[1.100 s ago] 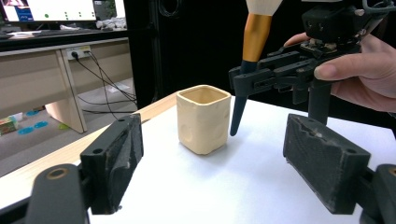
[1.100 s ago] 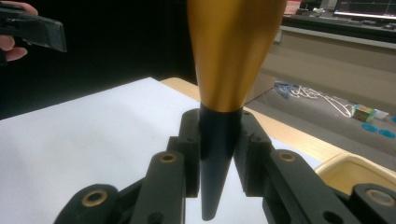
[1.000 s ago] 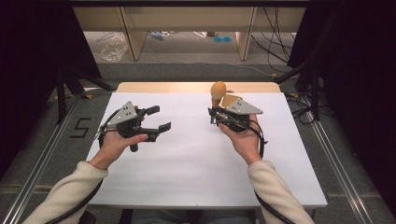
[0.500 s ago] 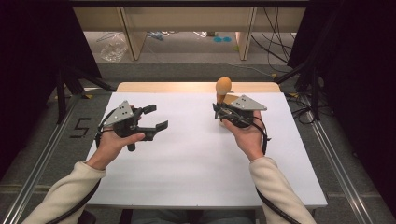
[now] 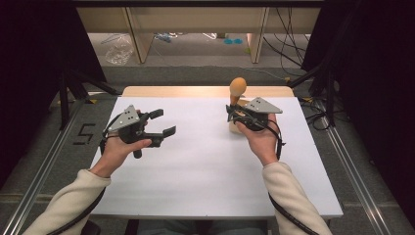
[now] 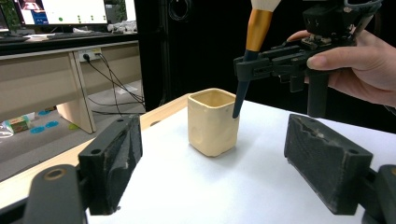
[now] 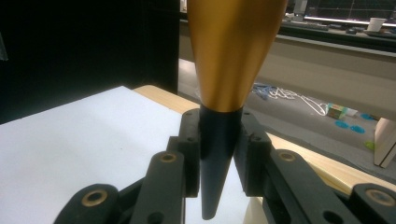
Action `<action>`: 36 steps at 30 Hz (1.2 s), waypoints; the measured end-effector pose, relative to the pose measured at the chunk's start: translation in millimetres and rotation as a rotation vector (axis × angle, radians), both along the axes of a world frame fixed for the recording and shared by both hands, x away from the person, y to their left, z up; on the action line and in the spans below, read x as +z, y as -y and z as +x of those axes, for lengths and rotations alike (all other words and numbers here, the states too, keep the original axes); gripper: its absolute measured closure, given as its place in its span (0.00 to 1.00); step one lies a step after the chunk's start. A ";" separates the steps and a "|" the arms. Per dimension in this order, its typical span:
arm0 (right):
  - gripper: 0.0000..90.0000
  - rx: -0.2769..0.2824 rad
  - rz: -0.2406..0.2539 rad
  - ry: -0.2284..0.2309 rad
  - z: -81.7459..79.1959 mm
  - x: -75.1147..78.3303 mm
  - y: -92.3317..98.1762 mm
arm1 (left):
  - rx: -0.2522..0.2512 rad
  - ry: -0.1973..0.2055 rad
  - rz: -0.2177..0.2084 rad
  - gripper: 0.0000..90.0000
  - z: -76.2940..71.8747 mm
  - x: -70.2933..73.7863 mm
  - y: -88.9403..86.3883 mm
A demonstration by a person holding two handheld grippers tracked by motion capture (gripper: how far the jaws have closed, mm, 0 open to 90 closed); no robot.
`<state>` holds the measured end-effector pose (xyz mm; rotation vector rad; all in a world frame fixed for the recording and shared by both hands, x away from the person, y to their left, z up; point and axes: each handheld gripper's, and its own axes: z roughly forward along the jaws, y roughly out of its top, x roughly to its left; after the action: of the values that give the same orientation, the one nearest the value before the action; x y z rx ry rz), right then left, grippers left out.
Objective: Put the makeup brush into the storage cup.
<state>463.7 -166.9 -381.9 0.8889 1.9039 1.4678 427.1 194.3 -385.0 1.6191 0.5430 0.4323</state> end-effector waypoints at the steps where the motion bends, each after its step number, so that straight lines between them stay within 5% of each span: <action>1: 0.84 -0.003 0.004 0.009 0.5 0.0 0.4 | 0.000 0.000 0.001 0.21 0.1 -0.3 0.1; 17: 0.84 -0.039 -0.001 0.050 7.7 8.3 10.1 | 0.001 -0.003 0.002 0.21 -0.2 -1.3 1.3; 36: 0.84 -0.070 0.022 0.033 16.4 11.8 14.6 | 0.007 -0.006 -0.001 0.22 0.0 -0.9 0.5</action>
<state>480.1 -181.6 -370.1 0.9271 1.8174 1.4560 427.1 193.8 -385.9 1.6181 0.5534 0.4323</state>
